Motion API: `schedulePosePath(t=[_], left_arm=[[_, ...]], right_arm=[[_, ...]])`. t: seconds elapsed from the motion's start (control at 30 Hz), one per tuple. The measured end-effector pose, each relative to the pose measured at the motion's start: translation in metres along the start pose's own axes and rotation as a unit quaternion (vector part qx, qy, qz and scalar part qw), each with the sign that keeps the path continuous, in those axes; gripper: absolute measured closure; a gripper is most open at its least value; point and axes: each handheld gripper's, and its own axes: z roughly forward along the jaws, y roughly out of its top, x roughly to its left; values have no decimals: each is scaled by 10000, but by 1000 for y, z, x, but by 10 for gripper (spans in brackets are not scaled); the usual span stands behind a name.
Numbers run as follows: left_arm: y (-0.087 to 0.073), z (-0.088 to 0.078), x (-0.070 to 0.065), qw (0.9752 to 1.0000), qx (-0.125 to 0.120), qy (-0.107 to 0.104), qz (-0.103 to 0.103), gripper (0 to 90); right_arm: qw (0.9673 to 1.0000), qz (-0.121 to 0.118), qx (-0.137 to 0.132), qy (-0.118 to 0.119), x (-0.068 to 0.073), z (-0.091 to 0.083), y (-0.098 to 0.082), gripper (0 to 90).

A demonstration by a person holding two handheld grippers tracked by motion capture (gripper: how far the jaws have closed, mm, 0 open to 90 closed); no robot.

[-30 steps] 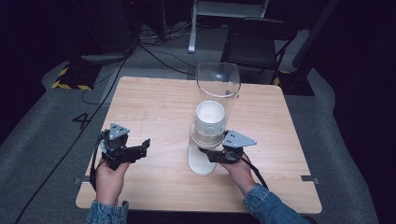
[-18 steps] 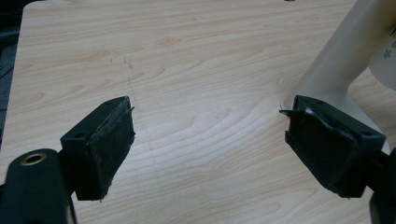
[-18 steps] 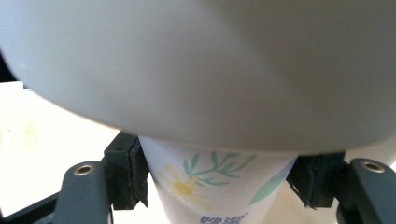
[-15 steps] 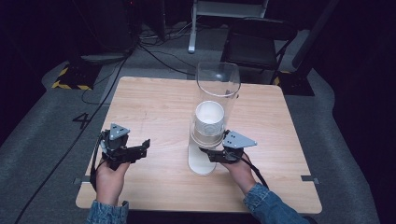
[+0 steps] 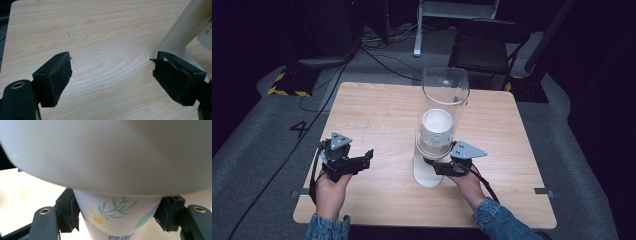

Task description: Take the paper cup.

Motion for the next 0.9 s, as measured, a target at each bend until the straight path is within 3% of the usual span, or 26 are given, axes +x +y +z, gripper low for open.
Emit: schedulePosePath(t=[0.07, 0.13, 0.23, 0.27, 0.47, 0.9], left_arm=[[0, 0, 0, 10000, -14, 1, -2, 153], [0, 0, 0, 10000, -16, 0, 7, 153], [1, -1, 0, 10000, -34, -7, -2, 153], [1, -2, 0, 10000, -33, -10, -3, 153], [0, 0, 1, 10000, -28, -1, -15, 153], [3, 4, -2, 10000, 8, -44, 31, 153]], right_arm=[[9995, 254, 118, 128, 0, 2, -2, 329], [9989, 187, 428, 72, 1, 6, -5, 338], [9988, 200, 443, 57, 0, 6, -10, 338], [9989, 75, 457, 36, 1, 7, -10, 337], [9991, -32, 429, -40, 2, 6, -11, 335], [9973, 57, 724, -46, 1, 6, -25, 335]])
